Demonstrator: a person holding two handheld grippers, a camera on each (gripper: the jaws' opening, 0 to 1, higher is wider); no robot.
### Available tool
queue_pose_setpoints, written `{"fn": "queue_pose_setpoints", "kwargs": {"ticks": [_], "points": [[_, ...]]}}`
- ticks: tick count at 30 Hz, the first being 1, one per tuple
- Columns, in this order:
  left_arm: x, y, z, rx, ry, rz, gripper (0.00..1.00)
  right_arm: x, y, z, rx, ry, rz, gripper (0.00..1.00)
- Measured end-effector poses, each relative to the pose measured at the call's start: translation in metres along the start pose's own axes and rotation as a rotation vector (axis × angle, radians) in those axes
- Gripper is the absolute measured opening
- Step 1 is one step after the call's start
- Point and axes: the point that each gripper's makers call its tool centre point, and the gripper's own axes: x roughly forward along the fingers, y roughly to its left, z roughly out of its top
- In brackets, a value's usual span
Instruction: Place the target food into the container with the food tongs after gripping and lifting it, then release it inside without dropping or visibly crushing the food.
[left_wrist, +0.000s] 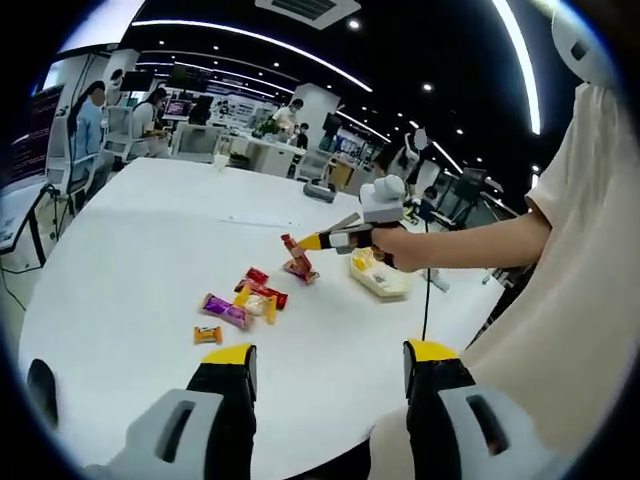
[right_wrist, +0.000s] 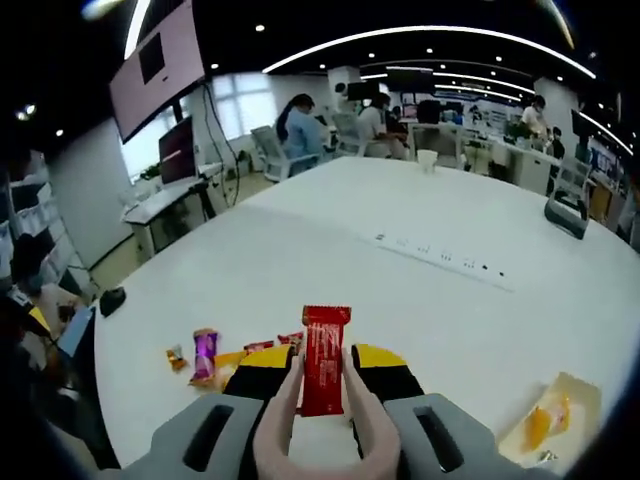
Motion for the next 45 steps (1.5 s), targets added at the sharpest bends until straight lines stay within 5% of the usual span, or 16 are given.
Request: {"fn": "queue_pose_setpoints", "kwargs": {"ticks": [21,45], "points": [[0.011,-0.031,0.007,0.065,-0.008,-0.054,0.59,-0.058,-0.023,0.032,0.002,-0.119,-0.042,0.22],[0.033,-0.072,0.010,0.123,-0.005,-0.128,0.59,-0.146,-0.105,0.036,0.050,-0.213,-0.213,0.22]]}}
